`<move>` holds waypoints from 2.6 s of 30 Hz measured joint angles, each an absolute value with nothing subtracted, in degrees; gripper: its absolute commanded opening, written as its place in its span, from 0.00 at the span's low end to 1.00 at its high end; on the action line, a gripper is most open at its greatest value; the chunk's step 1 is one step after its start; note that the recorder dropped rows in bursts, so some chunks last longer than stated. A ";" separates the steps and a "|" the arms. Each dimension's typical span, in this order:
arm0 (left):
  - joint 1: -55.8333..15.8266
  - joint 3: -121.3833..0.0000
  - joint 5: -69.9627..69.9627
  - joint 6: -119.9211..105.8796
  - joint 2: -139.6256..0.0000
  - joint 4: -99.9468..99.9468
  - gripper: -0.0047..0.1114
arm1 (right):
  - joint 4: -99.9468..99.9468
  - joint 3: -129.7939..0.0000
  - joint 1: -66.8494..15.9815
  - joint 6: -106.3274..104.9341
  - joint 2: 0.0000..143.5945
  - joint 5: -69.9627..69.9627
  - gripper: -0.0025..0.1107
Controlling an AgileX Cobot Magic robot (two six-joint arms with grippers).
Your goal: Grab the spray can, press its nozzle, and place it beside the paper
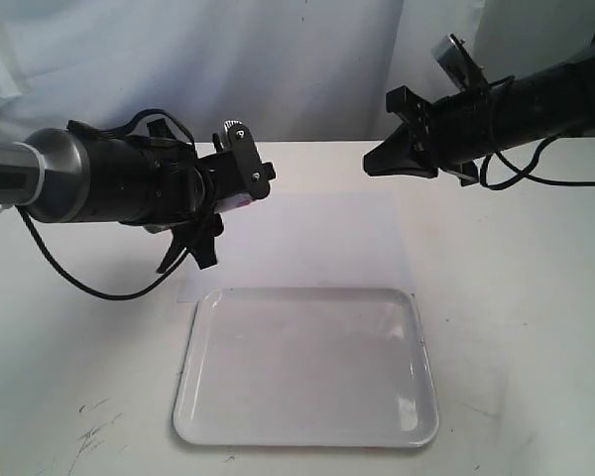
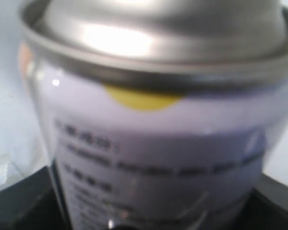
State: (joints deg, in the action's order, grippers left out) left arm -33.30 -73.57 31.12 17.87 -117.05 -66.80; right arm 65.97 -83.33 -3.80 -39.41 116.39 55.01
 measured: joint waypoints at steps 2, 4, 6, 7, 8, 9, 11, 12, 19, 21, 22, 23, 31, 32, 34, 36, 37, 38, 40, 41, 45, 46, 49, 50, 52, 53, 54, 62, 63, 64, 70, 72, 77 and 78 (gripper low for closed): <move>-33.30 -73.57 30.69 18.52 -117.05 -66.93 0.04 | 65.97 -83.82 -3.94 -39.41 116.87 55.23 0.02; -33.30 -73.57 30.44 18.61 -117.30 -67.32 0.04 | 66.10 -84.34 -3.94 -39.65 117.56 55.23 0.02; -33.30 -73.57 30.44 18.74 -118.32 -67.70 0.04 | 66.23 -85.09 -4.18 -39.90 118.61 55.28 0.02; -33.30 -73.57 30.59 18.74 -119.27 -68.29 0.04 | 66.31 -85.52 -4.59 -40.02 119.25 55.41 0.02; -33.30 -73.57 30.71 18.85 -119.70 -68.34 0.04 | 66.31 -85.76 -4.86 -40.09 119.70 55.62 0.02; -33.30 -73.57 30.98 18.85 -120.26 -68.55 0.04 | 66.31 -86.05 -5.18 -40.09 120.11 55.75 0.02; -33.30 -73.57 31.09 19.33 -120.78 -69.50 0.04 | 66.31 -86.72 -5.59 -40.59 121.09 56.40 0.02; -33.30 -73.57 30.89 20.65 -120.88 -71.01 0.04 | 66.31 -87.12 -5.59 -40.85 121.50 56.54 0.02; -33.30 -77.11 29.73 24.57 -121.21 -72.03 0.04 | 66.67 -91.52 -6.14 -42.08 125.09 57.92 0.02; -33.30 -77.55 29.61 24.67 -121.35 -71.80 0.04 | 66.89 -92.93 -6.28 -42.08 126.40 58.87 0.02; -33.30 -77.55 29.61 24.67 -121.64 -71.80 0.04 | 67.03 -93.50 -6.38 -42.08 126.86 59.19 0.02; -33.30 -77.55 29.61 24.67 -121.85 -71.80 0.04 | 67.17 -94.33 -6.51 -42.08 127.37 59.70 0.02; -33.30 -77.55 29.61 24.67 -124.29 -71.56 0.04 | 67.75 -99.01 -6.59 -41.84 129.99 62.24 0.02; -33.30 -77.55 29.61 24.67 -124.42 -71.56 0.04 | 67.88 -99.40 -6.59 -41.84 130.45 62.35 0.02; -33.30 -77.55 29.41 24.67 -124.63 -71.31 0.04 | 68.06 -99.92 -6.59 -41.73 131.53 62.43 0.02; -33.30 -77.55 29.19 24.53 -124.63 -71.19 0.04 | 68.49 -100.04 -6.59 -41.73 132.24 62.43 0.02; -33.30 -77.55 29.19 24.53 -124.63 -71.19 0.04 | 69.09 -100.12 -6.59 -41.73 132.69 62.43 0.02; -33.30 -77.55 29.19 24.53 -124.63 -70.95 0.04 | 69.35 -100.12 -6.59 -41.73 132.99 62.43 0.02; -33.30 -77.55 29.19 24.22 -124.63 -70.38 0.04 | 70.67 -100.12 -6.64 -41.73 133.95 62.43 0.02; -33.30 -77.55 29.19 24.18 -124.63 -70.35 0.04 | 71.10 -100.12 -6.73 -41.86 134.26 62.43 0.02; -33.30 -77.55 29.19 23.80 -124.63 -69.17 0.04 | 72.35 -100.17 -7.90 -42.35 135.24 62.06 0.02; -33.33 -77.55 29.10 23.80 -124.63 -69.05 0.04 | 72.51 -100.71 -8.45 -42.35 135.24 61.97 0.02; -33.78 -77.55 28.98 23.44 -124.63 -68.79 0.04 | 72.95 -102.00 -9.15 -42.35 135.24 61.29 0.02; -34.05 -77.55 28.98 23.44 -124.63 -68.79 0.04 | 72.95 -102.29 -9.29 -42.35 135.24 61.04 0.02; -34.45 -77.55 28.90 23.41 -124.63 -68.79 0.04 | 72.95 -102.79 -9.67 -42.35 135.24 60.51 0.02; -34.47 -77.55 28.74 23.28 -124.63 -68.79 0.04 | 72.98 -103.03 -9.66 -42.35 135.24 60.14 0.02; -34.59 -77.55 28.59 23.28 -124.63 -68.79 0.04 | 72.98 -103.12 -9.66 -42.35 135.24 59.88 0.02; -34.62 -77.55 28.58 22.26 -124.63 -68.38 0.04 | 70.97 -103.71 -10.27 -41.55 135.24 59.52 0.02; -34.62 -77.55 28.58 22.27 -124.63 -68.38 0.04 | 70.87 -103.71 -10.42 -41.42 135.24 59.52 0.02; -34.62 -77.55 28.58 22.27 -124.63 -68.38 0.04 | 70.74 -103.71 -10.45 -41.15 135.24 59.52 0.02; -34.62 -77.55 28.58 22.27 -124.63 -68.38 0.04 | 69.96 -103.71 -10.67 -40.37 135.24 59.52 0.02; -34.62 -77.55 28.58 22.27 -124.63 -68.38 0.04 | 69.86 -103.71 -10.67 -40.37 135.24 59.52 0.02; -34.62 -77.55 28.58 22.27 -124.63 -68.38 0.04 | 69.64 -103.71 -10.88 -40.37 135.24 59.52 0.02; -34.62 -77.55 28.58 22.13 -124.63 -68.38 0.04 | 69.64 -103.71 -11.01 -40.37 135.24 59.52 0.02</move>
State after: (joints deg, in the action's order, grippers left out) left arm -34.62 -77.55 28.58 22.13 -124.63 -68.38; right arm 69.64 -103.71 -11.01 -40.37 135.24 59.52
